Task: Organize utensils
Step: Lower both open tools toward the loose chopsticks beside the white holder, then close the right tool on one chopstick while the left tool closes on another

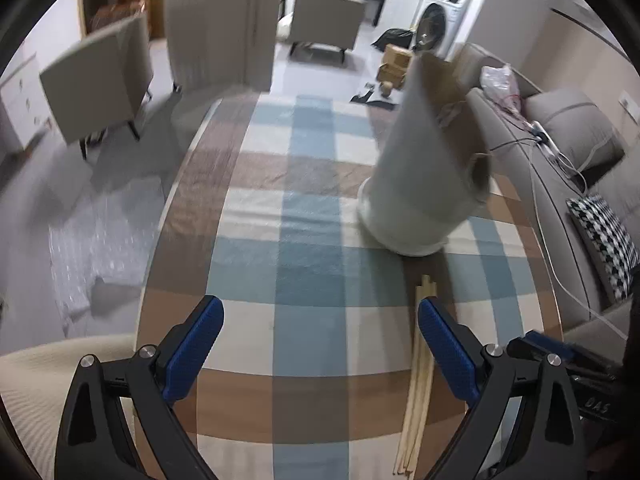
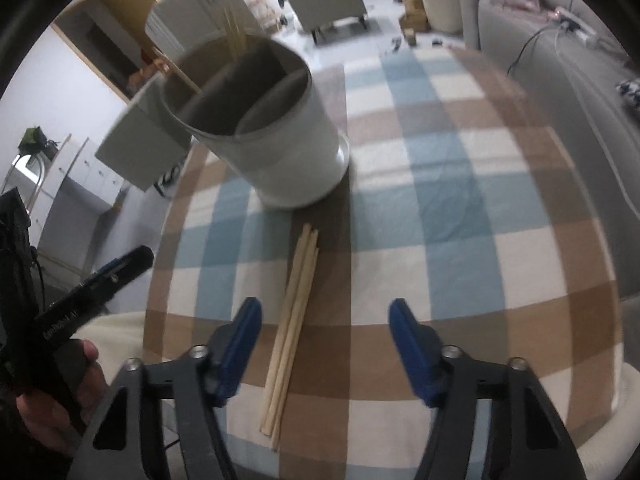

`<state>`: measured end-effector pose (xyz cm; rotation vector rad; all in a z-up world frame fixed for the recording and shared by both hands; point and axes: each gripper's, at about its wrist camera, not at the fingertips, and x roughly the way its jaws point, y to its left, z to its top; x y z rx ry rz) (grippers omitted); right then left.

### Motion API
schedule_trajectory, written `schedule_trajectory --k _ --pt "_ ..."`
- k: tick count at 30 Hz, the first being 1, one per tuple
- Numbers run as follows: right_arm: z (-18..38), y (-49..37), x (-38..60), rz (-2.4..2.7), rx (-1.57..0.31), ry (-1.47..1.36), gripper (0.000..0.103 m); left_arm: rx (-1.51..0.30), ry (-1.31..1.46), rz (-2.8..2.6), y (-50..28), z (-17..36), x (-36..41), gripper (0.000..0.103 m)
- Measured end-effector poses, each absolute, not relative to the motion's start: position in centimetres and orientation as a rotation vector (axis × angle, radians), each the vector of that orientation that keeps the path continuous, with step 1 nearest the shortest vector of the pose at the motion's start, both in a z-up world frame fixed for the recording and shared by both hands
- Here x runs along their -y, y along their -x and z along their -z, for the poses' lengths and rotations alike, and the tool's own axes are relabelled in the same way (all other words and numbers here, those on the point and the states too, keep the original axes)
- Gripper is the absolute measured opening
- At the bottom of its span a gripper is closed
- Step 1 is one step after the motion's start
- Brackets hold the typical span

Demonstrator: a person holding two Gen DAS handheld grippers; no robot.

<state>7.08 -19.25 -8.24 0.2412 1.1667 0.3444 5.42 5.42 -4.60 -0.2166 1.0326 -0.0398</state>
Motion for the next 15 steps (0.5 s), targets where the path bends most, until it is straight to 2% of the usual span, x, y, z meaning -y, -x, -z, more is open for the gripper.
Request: schedule_trajectory --k 3,5,7,11,15 --pt "9.3 -8.3 18.1 -0.362 -1.208 -0.222 0.053 -1.076 0.264 0.019 -6.0 5.5 -6.4 0.095" --pt "10.2 -9.3 17.1 -0.381 -1.239 -0.215 0.047 -1.092 0.295 0.012 -6.3 5.7 -6.9 0.095" --pt "11.3 -10.4 16.1 -0.393 -1.279 -0.220 0.036 -1.092 0.313 0.006 -6.4 5.6 -7.2 0.095" --pt "12.3 -12.0 14.6 -0.393 -1.318 -0.205 0.032 -1.094 0.337 0.003 -6.4 5.4 -7.7 0.095" --pt "13.4 -13.0 13.7 -0.344 -1.361 -0.158 0.019 -1.106 0.349 -0.001 -6.6 5.8 -8.3 0.095"
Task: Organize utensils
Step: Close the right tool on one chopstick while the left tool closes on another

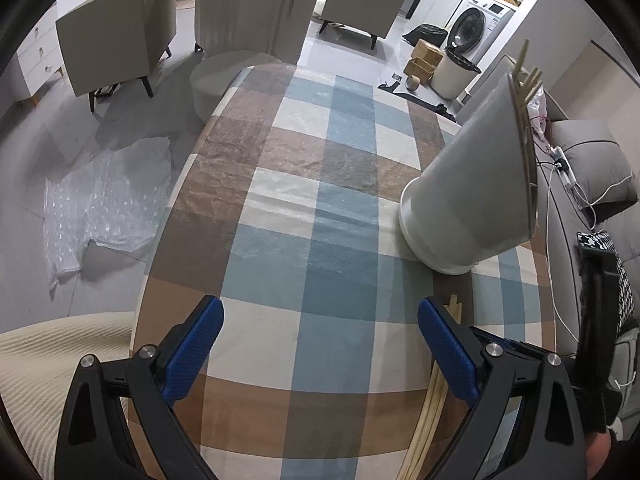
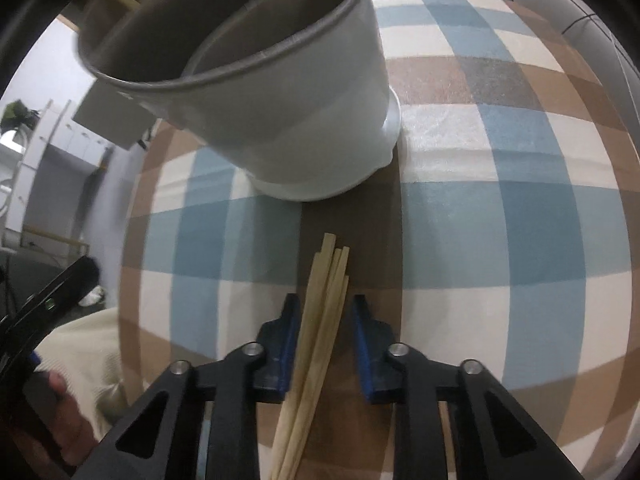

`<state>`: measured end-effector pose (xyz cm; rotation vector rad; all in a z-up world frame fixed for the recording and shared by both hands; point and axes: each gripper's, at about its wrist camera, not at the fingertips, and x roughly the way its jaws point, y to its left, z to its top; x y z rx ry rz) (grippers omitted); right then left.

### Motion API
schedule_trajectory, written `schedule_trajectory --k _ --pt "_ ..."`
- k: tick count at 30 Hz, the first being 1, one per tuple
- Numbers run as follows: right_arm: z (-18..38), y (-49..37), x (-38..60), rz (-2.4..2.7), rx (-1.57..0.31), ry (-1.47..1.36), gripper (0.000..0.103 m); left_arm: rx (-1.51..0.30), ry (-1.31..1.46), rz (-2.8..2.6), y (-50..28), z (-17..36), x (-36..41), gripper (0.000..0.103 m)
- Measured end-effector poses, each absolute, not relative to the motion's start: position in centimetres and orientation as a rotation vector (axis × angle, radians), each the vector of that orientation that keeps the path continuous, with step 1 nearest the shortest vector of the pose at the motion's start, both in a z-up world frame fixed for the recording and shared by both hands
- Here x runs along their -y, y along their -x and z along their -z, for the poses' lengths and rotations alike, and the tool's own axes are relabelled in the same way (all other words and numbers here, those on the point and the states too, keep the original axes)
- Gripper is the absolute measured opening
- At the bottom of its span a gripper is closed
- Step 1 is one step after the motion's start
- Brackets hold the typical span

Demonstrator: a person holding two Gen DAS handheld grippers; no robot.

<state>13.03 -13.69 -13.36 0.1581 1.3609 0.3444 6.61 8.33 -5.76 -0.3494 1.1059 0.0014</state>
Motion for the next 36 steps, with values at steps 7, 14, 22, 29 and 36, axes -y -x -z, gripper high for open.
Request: schedule_trajectory --k 7,14,22,29,36 --pt "13.1 -12.8 13.6 -0.323 -1.347 -0.141 0.006 -1.133 0.392 -0.012 -7.2 6.5 -9.5 0.095" --pt "12.6 -12.1 16.0 -0.304 -1.323 -0.220 0.005 -1.146 0.348 0.022 -7.1 6.6 -8.3 0.095" --pt "11.5 -11.2 19.9 -0.288 -1.278 -0.392 0.005 -1.214 0.262 0.071 -7.2 7.7 -5.6 0.095" --pt "9.9 -9.4 25.0 -0.287 -1.208 -0.561 0.005 -1.297 0.141 0.164 -7.1 9.2 -1.7 0.095" --pt "9.0 -8.3 26.5 -0.291 -1.155 -0.641 0.005 -1.363 0.074 0.167 -7.0 11.2 0.0 0.095"
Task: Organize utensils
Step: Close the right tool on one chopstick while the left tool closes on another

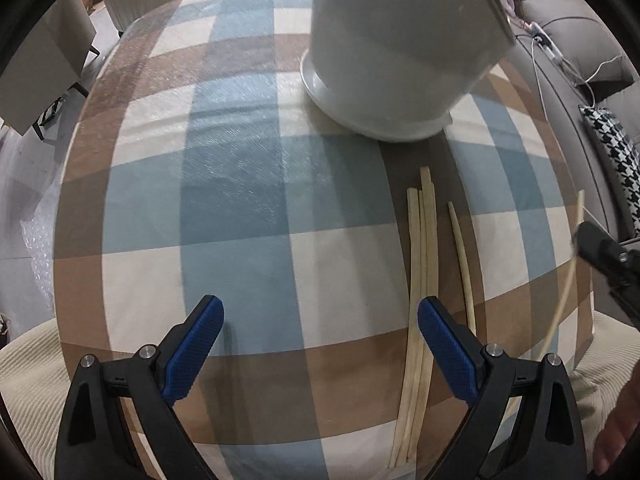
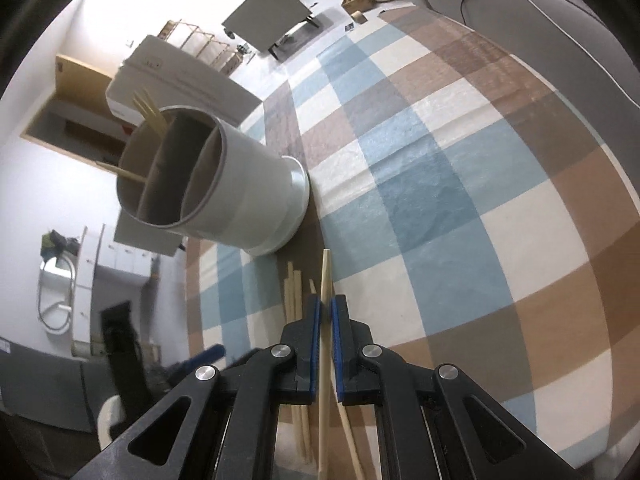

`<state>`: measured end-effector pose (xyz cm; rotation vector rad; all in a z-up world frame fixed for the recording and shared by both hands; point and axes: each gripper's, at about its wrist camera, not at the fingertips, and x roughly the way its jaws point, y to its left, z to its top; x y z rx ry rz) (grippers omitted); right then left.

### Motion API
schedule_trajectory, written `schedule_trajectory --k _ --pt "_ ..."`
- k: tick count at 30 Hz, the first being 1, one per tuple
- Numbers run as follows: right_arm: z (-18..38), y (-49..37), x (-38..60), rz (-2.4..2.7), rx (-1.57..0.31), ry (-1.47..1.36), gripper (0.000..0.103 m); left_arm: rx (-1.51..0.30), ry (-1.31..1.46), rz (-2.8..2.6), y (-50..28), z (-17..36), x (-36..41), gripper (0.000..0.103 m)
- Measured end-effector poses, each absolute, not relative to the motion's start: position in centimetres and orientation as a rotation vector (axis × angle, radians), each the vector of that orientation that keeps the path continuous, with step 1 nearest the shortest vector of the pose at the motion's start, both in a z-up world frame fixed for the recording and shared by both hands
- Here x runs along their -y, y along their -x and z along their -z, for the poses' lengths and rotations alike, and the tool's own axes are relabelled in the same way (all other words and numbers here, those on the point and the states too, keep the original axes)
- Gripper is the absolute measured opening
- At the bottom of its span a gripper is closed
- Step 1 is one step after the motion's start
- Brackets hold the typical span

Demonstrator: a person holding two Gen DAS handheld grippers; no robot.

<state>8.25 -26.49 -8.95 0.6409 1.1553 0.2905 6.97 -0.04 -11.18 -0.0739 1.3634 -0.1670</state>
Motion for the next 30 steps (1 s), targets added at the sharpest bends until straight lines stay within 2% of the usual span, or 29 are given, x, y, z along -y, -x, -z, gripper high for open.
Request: schedule_trajectory --k 9,30 --pt "8.7 -8.2 26.6 -0.292 -1.110 -0.621 0.005 -1.361 -0.035 0.144 -7.0 12.2 2.2 0.095" --pt "7.9 -8.8 27.7 -0.318 -1.060 -0.657 0.005 -1.379 -0.071 0.072 -9.0 12.9 2.5 0.093"
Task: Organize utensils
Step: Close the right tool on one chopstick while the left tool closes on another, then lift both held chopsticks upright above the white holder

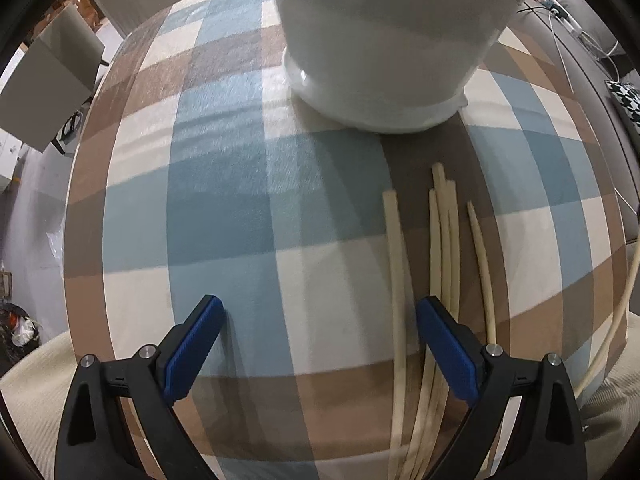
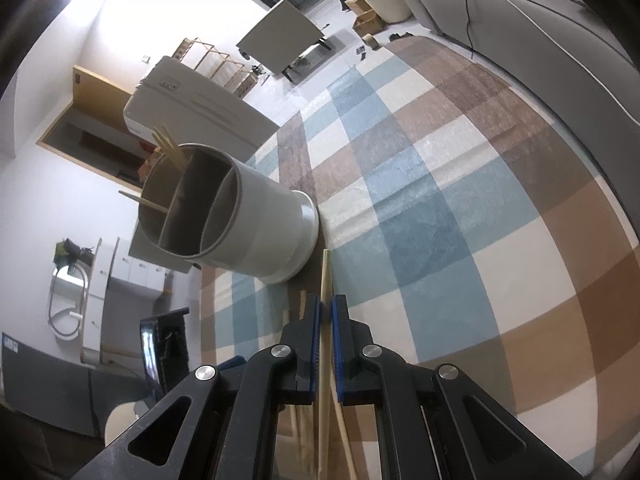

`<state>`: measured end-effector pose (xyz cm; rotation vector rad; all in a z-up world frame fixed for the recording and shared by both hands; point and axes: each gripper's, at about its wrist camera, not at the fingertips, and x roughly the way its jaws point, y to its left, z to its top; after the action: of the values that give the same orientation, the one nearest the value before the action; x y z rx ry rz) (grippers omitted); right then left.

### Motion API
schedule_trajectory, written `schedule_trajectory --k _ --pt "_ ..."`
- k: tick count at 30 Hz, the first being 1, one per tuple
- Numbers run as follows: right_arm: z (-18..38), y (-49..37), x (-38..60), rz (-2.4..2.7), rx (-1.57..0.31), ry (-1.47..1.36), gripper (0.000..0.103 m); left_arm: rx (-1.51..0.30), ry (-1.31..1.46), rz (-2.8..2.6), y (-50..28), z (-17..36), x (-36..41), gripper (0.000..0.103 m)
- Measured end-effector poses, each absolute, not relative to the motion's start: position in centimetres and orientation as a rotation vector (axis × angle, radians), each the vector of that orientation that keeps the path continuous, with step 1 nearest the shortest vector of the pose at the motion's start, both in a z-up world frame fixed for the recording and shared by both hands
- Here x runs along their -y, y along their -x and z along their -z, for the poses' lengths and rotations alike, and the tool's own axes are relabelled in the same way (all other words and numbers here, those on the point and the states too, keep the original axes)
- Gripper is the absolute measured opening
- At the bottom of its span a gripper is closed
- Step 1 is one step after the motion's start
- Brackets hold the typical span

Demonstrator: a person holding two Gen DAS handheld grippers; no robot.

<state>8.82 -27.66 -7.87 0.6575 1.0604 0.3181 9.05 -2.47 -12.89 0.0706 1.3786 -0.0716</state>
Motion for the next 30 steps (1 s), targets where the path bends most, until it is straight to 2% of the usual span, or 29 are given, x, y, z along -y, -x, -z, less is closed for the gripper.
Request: schedule_trajectory --k 2,4,5,8,10,11,15,23,30 --pt "7.6 -8.9 27.7 -0.319 -1.050 -0.649 0.005 -1.363 -0.085 0.081 -9.2 12.5 3.1 0.087" --pt "7.5 -9.0 27.9 -0.317 -1.041 -0.650 0.005 -1.349 -0.102 0.106 -9.9 12.2 3.9 0.071" --pt "7.4 -9.0 28.0 -0.312 -1.035 -0.647 0.005 -1.344 -0.107 0.117 -10.3 12.1 4.2 0.066" --pt "7.2 -9.2 28.3 -0.298 -1.017 -0.638 0.005 -1.350 -0.093 0.150 -11.5 11.9 5.0 0.038" --pt "7.0 -9.3 28.5 -0.290 -1.004 -0.639 0.005 -1.350 -0.095 0.156 -11.7 11.8 5.3 0.010" --pt "7.0 -9.4 28.6 -0.285 -0.999 -0.638 0.005 -1.352 -0.089 0.163 -12.0 11.9 5.4 0.003" --pt "6.6 -9.4 28.9 -0.271 -0.978 -0.631 0.005 -1.333 -0.035 0.149 -12.0 11.7 4.7 0.002" --pt "4.6 -8.3 27.8 -0.297 -0.895 -0.548 0.005 -1.075 0.081 0.182 -8.3 5.4 2.1 0.002" --pt "2.2 -5.9 25.9 -0.339 -0.784 -0.475 0.005 -0.997 0.124 0.202 -7.4 3.2 1.6 0.002"
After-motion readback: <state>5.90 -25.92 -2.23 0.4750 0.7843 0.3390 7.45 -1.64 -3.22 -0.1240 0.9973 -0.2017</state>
